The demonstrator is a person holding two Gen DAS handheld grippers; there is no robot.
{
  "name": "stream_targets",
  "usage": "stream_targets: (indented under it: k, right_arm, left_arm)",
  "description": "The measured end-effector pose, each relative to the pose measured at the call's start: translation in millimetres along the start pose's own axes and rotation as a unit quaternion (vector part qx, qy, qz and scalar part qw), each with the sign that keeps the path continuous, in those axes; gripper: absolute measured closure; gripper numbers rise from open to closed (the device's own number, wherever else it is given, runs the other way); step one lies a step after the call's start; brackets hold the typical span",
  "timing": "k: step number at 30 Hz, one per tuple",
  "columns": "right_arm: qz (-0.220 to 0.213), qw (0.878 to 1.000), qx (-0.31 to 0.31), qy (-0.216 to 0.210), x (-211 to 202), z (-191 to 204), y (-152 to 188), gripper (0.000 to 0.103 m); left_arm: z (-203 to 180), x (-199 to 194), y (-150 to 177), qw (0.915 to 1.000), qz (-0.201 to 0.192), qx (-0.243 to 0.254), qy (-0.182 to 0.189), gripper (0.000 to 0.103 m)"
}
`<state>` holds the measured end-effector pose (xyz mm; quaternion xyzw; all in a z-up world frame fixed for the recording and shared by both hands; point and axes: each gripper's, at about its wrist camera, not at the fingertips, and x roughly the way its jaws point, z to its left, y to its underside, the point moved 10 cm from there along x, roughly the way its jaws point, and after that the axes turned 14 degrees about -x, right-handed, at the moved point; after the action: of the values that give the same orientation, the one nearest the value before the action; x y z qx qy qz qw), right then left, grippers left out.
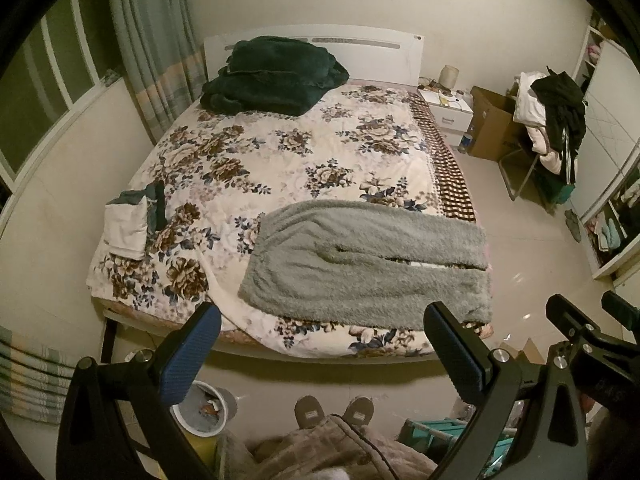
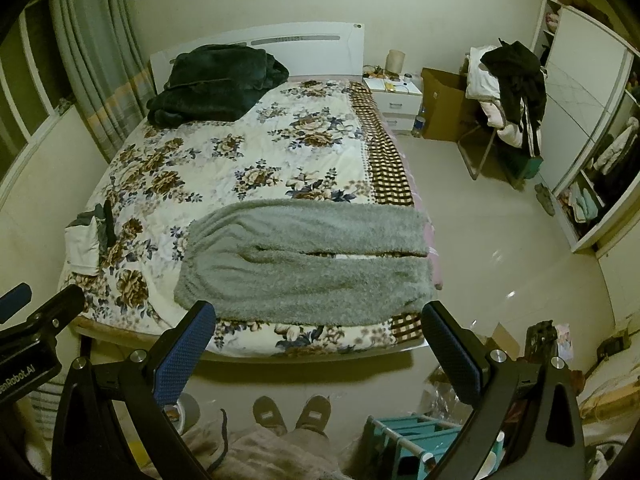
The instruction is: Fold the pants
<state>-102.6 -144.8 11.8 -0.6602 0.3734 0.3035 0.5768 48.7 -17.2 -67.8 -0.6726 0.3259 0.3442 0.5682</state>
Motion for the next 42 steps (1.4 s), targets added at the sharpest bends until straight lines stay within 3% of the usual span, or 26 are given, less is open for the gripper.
stream_targets:
  k: [9, 17, 24, 33, 37, 42]
  right_arm:
    - [-0.012, 0.998, 0.054, 0.039, 52.6, -22.4, -24.4, 0.0]
    - [0.006, 0.996, 0.067, 0.064, 163.9, -46.8, -65.4, 0.0]
    - [0.049, 0.996, 0.054, 0.044, 313.4, -79.3, -111.2, 0.0]
    - [0.118, 0.993, -0.003, 0.005, 539.5, -131.0, -169.8, 0.0]
    - [0.151, 0.988, -0.03, 0.004, 636.0, -140.0, -184.8, 0.0]
    - [0.199, 0.978, -0.065, 0.01, 751.5, -136.5, -176.0, 0.0]
  left_arm:
    - [-8.8, 69.7, -54.7, 0.9982, -0.054, 0.02, -0.018, 0.0]
    - [-26.4, 162.6, -79.9, 0.9995, -0.011, 0.023, -0.021, 0.0]
    - [-62.6, 259.6, -118.5, 0.9983, 0.014, 0.026, -0.051, 0.0]
    - [-96.5, 418.0, -142.3, 0.9922, 0.089, -0.009, -0.087, 0.0]
    - [-109.9, 490.4, -141.8, 0.9889, 0.109, 0.012, -0.1, 0.0]
    - [-119.2, 581.6, -133.0, 0.9822, 0.138, 0.055, -0.116, 0.0]
